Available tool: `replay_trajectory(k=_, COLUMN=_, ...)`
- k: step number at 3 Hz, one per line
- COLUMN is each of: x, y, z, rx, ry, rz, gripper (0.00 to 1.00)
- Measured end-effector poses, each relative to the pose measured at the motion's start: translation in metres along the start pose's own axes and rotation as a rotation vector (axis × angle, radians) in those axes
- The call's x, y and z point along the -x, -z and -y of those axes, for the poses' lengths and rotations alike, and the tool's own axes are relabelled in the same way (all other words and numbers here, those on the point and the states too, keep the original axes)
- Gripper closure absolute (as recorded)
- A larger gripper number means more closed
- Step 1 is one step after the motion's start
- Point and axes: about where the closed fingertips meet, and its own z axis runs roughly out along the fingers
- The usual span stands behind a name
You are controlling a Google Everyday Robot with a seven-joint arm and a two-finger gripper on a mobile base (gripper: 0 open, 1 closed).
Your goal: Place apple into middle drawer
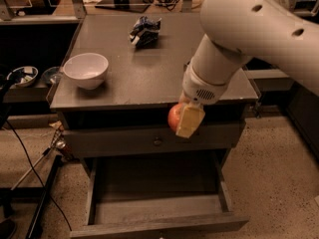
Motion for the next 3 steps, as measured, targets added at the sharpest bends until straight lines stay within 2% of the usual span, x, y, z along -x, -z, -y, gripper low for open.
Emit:
replay_trajectory(k=1, x=-0.011, y=-0.028, z=-0.001, rx=0.063, ry=-0.007, rz=-0.023, gripper=1.0)
replay_trajectory(k=2, x=-0.011, y=-0.028, z=-0.001, rx=0.063, ry=-0.007, rz=-0.023, gripper=1.0)
replay_trajectory(k=3, x=-0.012, y=-0.048, z=-0.014, rx=0.069, ry=-0.031, rz=-0.025, gripper=1.0)
